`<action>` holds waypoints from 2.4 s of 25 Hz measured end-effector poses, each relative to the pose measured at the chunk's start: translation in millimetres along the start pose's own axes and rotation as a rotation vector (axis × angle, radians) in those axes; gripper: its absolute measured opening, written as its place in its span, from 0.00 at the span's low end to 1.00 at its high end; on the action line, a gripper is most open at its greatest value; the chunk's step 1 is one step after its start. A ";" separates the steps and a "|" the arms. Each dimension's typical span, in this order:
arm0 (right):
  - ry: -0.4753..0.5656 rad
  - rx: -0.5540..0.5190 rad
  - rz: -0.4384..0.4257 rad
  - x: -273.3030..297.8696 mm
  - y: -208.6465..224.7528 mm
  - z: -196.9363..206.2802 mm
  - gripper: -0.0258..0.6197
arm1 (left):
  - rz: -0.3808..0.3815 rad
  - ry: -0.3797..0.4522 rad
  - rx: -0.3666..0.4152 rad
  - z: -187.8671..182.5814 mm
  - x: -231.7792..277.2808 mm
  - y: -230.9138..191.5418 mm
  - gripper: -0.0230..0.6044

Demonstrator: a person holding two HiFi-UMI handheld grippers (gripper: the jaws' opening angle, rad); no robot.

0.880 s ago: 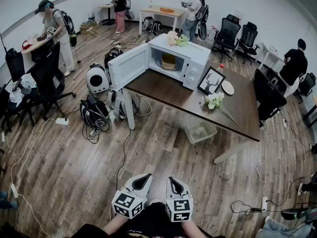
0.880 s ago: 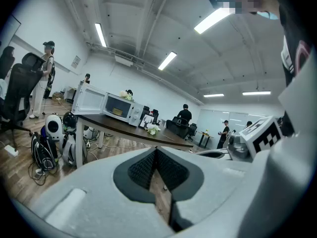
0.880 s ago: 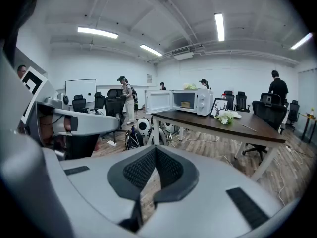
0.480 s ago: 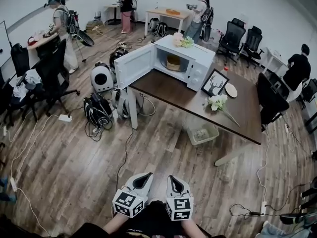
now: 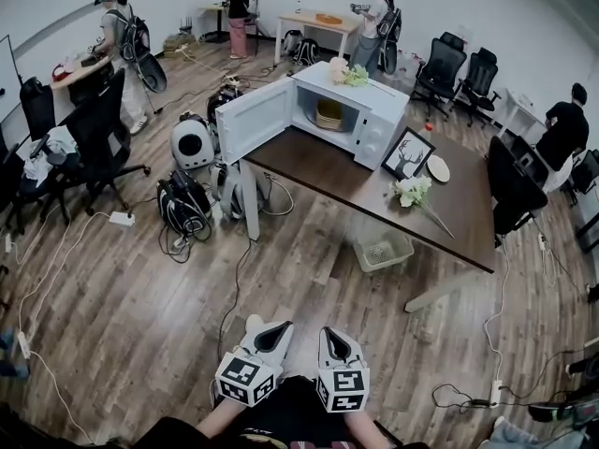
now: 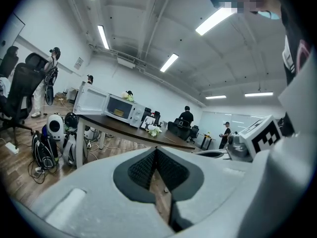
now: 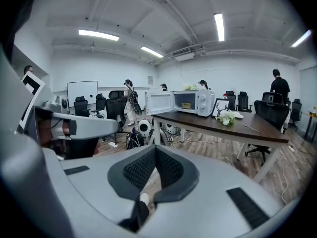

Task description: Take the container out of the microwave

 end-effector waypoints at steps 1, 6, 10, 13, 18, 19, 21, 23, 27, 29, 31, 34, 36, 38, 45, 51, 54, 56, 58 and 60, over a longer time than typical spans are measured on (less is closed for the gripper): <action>-0.001 0.002 0.008 3.1 2.1 -1.2 0.05 | 0.007 -0.001 0.005 -2.2 4.1 -1.1 0.05; 0.003 0.029 0.066 25.3 22.3 -12.9 0.05 | 0.042 -0.009 0.017 -17.6 32.1 -13.9 0.05; -0.001 0.055 0.099 54.0 38.1 -23.5 0.05 | 0.058 -0.018 0.018 -38.0 58.2 -35.2 0.05; 0.016 0.059 0.096 80.2 48.6 -39.9 0.05 | 0.058 -0.018 0.034 -59.0 80.8 -54.5 0.05; 0.033 0.056 0.063 138.5 61.5 -65.0 0.05 | 0.062 -0.015 0.063 -95.1 121.5 -92.1 0.05; 0.029 0.049 0.062 149.9 63.5 -69.3 0.05 | 0.061 -0.013 0.061 -101.8 128.2 -100.7 0.05; 0.020 0.038 0.065 169.2 67.1 -78.0 0.05 | 0.058 -0.013 0.055 -114.6 137.8 -117.0 0.05; 0.016 0.041 0.072 187.1 71.0 -87.1 0.05 | 0.062 -0.014 0.048 -126.2 144.0 -132.0 0.05; 0.018 0.041 0.061 224.0 69.7 -103.8 0.05 | 0.068 -0.014 0.030 -146.4 155.1 -163.1 0.05; 0.024 0.045 0.043 239.7 64.3 -110.1 0.05 | 0.068 -0.018 0.021 -154.6 161.7 -177.5 0.05; 0.024 0.054 0.037 250.1 60.4 -113.2 0.05 | 0.073 -0.021 0.022 -162.7 168.8 -187.3 0.05; 0.012 0.068 0.036 259.0 59.6 -111.5 0.05 | 0.088 -0.031 0.040 -171.3 180.0 -193.3 0.05; 0.008 0.087 0.037 264.4 61.9 -109.2 0.05 | 0.096 -0.045 0.052 -173.3 186.8 -195.5 0.05; 0.002 0.101 0.039 270.4 65.5 -107.9 0.05 | 0.100 -0.061 0.058 -173.5 192.6 -197.2 0.05; -0.010 0.125 0.006 297.8 80.5 -105.1 0.05 | 0.057 -0.089 0.056 -176.6 211.9 -211.6 0.05; -0.028 0.116 0.001 324.5 114.9 -102.9 0.05 | 0.023 -0.084 0.034 -184.6 246.7 -223.1 0.05; -0.027 0.116 0.002 339.5 135.0 -106.9 0.05 | 0.024 -0.070 0.032 -193.3 267.3 -223.4 0.05; -0.021 0.111 0.003 350.7 146.2 -111.2 0.05 | 0.022 -0.064 0.034 -199.1 280.1 -224.9 0.05; -0.012 0.105 -0.006 362.4 156.6 -116.1 0.05 | 0.018 -0.057 0.035 -205.5 292.4 -226.9 0.05; -0.009 0.094 -0.020 374.1 164.8 -119.5 0.05 | 0.007 -0.051 0.034 -211.2 303.2 -230.0 0.05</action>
Point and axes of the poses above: the fingertips, and each gripper's own axes: x forward along the fingers, y to its right, z out of its underside, the point moved 5 cm from there along -x, backward along the fingers, and after that the axes turned 15 degrees about -x, right-handed, at the moved point
